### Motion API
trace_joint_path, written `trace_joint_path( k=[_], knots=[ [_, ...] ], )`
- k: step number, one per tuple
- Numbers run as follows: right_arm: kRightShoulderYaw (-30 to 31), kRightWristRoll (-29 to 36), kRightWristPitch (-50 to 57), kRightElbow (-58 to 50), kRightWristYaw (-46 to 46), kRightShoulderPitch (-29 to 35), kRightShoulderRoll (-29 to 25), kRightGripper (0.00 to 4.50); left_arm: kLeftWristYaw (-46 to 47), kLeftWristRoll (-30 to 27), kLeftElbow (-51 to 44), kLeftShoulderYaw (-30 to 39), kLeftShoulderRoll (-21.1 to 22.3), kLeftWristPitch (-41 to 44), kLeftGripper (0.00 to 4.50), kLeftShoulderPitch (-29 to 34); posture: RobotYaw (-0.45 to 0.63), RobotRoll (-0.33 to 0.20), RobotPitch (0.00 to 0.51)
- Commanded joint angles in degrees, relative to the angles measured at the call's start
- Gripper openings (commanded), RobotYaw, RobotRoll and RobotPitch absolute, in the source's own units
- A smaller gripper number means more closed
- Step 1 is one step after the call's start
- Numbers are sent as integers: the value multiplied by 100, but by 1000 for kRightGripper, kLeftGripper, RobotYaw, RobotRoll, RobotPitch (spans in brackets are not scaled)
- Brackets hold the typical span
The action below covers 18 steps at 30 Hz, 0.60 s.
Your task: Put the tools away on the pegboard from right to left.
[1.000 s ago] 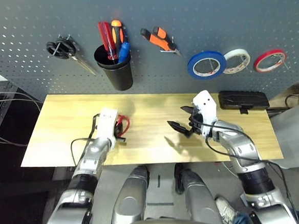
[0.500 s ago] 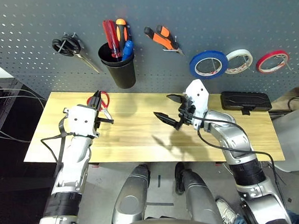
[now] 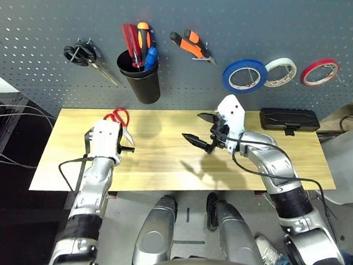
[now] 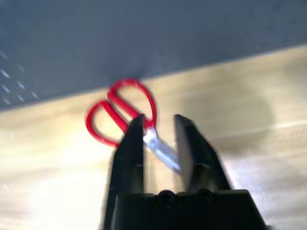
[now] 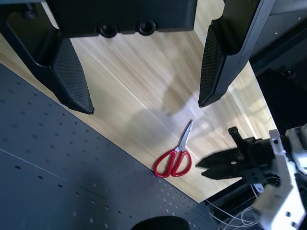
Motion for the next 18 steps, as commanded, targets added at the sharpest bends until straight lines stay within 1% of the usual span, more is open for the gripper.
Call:
trace_joint_path(
  k=[1, 7, 11, 13, 15, 18],
  knots=[
    [74, -49, 42, 45, -33, 120, -16, 4500, -20, -146, 500, 66, -31, 520, 2382, -201, 148, 0, 251],
    [88, -62, 34, 56, -82, 203, -35, 4500, -22, -159, 1493, -14, -16, 858, 4405, -875, 142, 0, 249],
    [104, -97, 2, 60, -105, 238, -35, 4500, -24, -190, 2282, -46, -106, 953, 4462, -1353, 137, 0, 250],
    [114, -120, -26, 64, -118, 255, -34, 4500, 216, -202, 2749, 17, -126, 1245, 4462, -1605, 134, 0, 249],
    [113, -132, -41, 72, -141, 268, -26, 4500, 454, -369, 3161, 223, -178, 1494, 4462, -1820, 132, 0, 250],
    [126, -147, -57, 64, -161, 295, -21, 4500, 628, -498, 3630, 369, -170, 1755, 3845, -2018, 127, 0, 249]
  ],
)
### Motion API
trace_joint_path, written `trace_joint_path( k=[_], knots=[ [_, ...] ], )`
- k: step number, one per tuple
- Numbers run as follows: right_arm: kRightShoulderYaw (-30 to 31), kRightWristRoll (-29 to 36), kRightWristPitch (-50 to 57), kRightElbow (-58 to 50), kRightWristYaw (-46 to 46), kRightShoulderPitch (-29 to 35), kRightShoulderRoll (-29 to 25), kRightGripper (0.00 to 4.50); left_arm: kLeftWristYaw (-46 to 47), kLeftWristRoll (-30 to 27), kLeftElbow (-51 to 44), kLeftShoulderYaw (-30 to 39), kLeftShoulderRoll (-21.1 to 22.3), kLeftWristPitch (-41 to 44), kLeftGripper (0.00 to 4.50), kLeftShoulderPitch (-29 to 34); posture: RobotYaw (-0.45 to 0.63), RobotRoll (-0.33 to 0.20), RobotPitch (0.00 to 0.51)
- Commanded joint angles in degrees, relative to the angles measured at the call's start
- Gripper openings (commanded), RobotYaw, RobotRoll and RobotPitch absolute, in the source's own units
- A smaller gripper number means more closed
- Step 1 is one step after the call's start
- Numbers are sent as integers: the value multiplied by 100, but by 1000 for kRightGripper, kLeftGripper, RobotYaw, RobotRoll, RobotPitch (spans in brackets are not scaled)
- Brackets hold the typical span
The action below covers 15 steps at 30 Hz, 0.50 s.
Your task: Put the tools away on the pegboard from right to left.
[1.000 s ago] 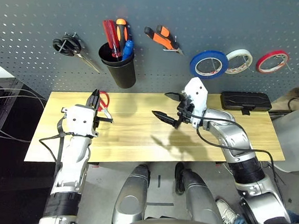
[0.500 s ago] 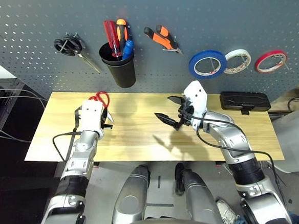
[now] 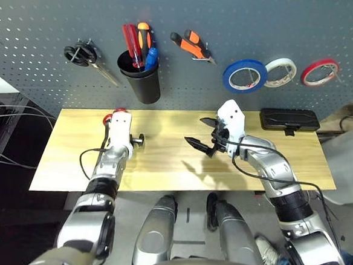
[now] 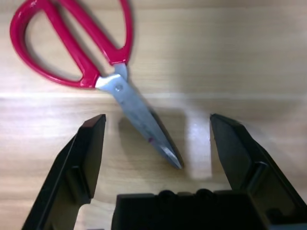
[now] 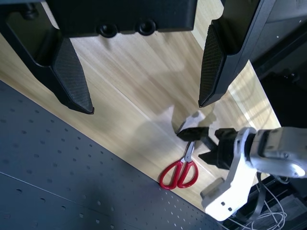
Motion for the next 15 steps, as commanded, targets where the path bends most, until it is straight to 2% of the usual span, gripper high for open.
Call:
trace_joint_path(
  k=[1, 10, 11, 15],
  knots=[
    [90, -73, -43, 22, -29, 113, -7, 4500, 252, -149, 641, 180, -18, 408, 3475, 33, 126, 0, 249],
    [60, -68, -55, -40, -33, 162, -84, 4500, 235, -361, 912, 286, -41, 911, 462, -35, 120, 0, 251],
    [58, -62, -54, -46, -31, 166, -96, 4500, 228, -364, 855, 273, -49, 945, 319, 7, 121, 0, 251],
    [59, -57, -72, -49, -13, 186, -140, 4500, 205, -387, 446, 223, -95, 1103, 226, 272, 123, 0, 253]
  ],
)
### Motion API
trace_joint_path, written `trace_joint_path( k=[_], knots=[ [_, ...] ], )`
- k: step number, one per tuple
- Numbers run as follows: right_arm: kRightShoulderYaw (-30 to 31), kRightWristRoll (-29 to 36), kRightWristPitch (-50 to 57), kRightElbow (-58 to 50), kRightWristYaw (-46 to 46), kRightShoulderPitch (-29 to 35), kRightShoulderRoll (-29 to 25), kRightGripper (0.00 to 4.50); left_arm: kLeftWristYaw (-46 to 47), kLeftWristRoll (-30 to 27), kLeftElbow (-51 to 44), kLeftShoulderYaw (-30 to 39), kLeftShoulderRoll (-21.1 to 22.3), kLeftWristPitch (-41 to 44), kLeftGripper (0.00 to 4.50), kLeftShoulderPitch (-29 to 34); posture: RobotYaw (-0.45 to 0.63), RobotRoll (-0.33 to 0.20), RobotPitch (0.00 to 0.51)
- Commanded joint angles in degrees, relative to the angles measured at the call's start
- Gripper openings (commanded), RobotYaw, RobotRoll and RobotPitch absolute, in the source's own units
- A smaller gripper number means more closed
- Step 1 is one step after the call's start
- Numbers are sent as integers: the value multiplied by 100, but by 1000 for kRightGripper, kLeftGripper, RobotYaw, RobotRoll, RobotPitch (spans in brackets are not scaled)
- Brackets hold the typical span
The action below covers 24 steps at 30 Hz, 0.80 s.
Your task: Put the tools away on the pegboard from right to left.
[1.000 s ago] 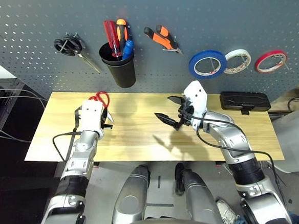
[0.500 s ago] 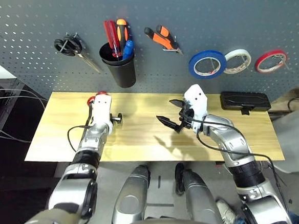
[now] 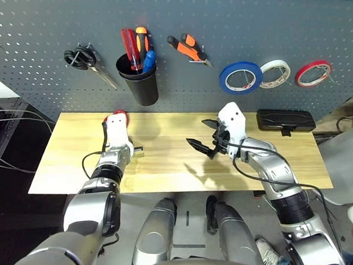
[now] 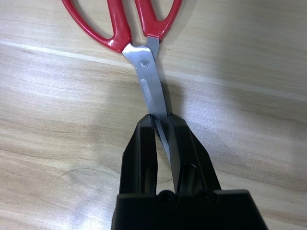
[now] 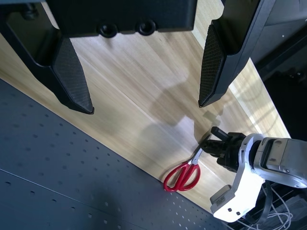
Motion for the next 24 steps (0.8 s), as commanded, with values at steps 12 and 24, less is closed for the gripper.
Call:
trace_joint_path(
  k=[12, 24],
  knots=[
    [84, -28, -95, -100, 40, 247, -97, 4500, -450, 41, -4626, -825, -332, 2418, 225, 3492, 146, 0, 276],
    [124, -48, -141, 34, 136, 191, -104, 4500, -856, 203, -5783, -1331, -173, 2706, 17, 3994, 169, 0, 285]
  ],
)
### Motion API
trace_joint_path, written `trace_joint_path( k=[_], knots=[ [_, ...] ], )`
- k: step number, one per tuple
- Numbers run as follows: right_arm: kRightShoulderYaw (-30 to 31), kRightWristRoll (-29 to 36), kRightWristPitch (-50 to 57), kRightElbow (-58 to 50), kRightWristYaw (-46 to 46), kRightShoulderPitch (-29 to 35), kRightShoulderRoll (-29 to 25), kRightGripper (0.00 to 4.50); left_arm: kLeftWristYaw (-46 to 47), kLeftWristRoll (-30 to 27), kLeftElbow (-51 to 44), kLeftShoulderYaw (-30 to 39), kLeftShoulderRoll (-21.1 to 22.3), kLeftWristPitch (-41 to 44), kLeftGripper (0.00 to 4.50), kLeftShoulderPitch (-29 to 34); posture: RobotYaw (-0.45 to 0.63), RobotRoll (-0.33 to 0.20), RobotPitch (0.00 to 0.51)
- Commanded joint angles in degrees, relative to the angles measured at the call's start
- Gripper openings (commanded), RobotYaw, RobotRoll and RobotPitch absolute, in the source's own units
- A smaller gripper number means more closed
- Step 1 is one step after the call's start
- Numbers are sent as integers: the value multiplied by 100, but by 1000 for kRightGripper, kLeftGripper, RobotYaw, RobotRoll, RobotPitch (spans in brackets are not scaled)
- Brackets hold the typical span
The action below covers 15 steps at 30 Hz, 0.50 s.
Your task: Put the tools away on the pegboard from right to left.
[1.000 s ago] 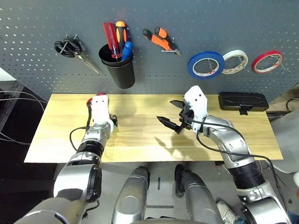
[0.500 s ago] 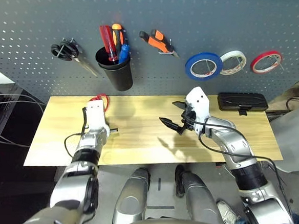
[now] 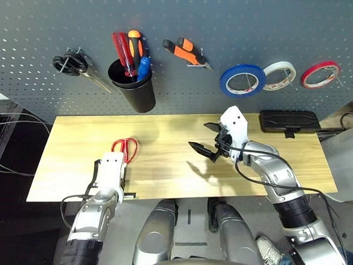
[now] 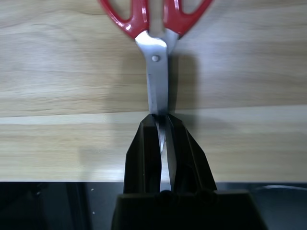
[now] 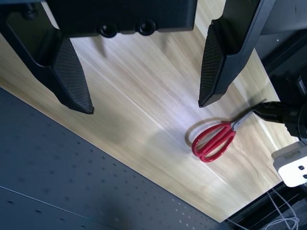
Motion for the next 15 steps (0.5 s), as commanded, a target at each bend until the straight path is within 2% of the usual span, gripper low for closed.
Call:
trace_joint_path(
  k=[1, 4, 15],
  knots=[
    [94, -54, -68, 83, 63, 17, -5, 4500, -183, 38, 191, -216, -38, 27, 17, 3, 168, 0, 284],
    [103, -66, -73, 91, 65, 11, -2, 4500, -277, 76, 284, -294, 4, -69, 17, -168, 164, 0, 283],
    [87, -73, -34, 41, 54, 116, -100, 4500, -521, 193, -236, -310, 332, -45, 3726, -357, 154, 0, 287]
  ],
)
